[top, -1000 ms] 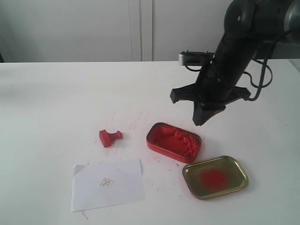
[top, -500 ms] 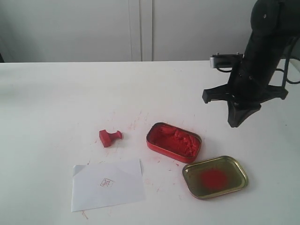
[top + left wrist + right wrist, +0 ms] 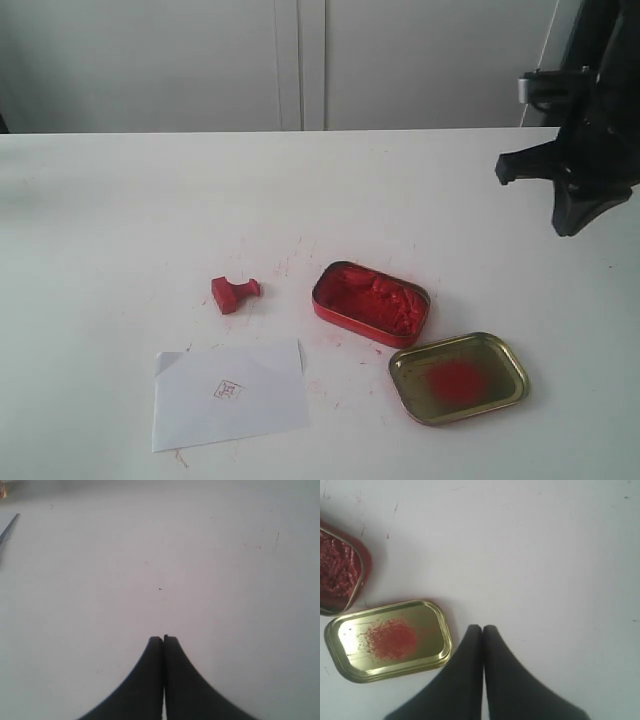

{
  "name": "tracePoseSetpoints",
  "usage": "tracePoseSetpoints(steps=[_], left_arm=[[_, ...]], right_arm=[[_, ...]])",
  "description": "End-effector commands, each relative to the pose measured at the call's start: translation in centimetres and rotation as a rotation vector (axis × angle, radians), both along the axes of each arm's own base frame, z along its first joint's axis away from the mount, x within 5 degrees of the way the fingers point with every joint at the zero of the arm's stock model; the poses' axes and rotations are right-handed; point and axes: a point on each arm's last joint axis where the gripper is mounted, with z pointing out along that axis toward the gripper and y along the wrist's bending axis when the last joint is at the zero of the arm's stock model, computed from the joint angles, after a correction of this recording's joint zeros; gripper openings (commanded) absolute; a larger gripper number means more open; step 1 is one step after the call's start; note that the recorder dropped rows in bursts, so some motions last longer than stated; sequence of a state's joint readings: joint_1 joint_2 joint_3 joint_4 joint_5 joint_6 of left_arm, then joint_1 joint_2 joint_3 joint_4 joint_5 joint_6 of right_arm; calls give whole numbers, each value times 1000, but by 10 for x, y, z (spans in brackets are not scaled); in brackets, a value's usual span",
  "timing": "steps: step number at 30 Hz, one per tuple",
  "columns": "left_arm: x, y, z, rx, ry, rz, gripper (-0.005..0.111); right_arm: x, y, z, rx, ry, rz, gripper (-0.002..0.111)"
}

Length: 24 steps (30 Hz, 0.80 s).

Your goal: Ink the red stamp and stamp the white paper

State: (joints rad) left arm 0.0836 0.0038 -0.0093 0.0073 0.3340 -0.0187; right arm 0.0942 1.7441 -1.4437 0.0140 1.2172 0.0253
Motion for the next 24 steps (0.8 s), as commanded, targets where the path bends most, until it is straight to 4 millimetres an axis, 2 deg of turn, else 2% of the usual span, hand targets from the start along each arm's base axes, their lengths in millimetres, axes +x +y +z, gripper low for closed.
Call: tracePoseSetpoints(steps=[1, 4, 6, 15, 20, 24], left_arm=[[0, 0, -3, -2, 12, 4, 0], [0, 0, -3, -2, 12, 4, 0], [0, 0, -3, -2, 12, 4, 0], [0, 0, -3, -2, 12, 4, 0], [0, 0, -3, -2, 12, 4, 0], [0, 0, -3, -2, 12, 4, 0]], right_arm=[[-7, -18, 16, -10, -43, -51, 0], [-13, -23, 26, -8, -70, -65, 0], [-24, -24, 30, -8, -76, -67, 0], [-86, -26, 49, -5, -129, -68, 0], [-125, -27, 61, 1, -216, -68, 0], [-145, -28, 69, 6, -305, -68, 0]])
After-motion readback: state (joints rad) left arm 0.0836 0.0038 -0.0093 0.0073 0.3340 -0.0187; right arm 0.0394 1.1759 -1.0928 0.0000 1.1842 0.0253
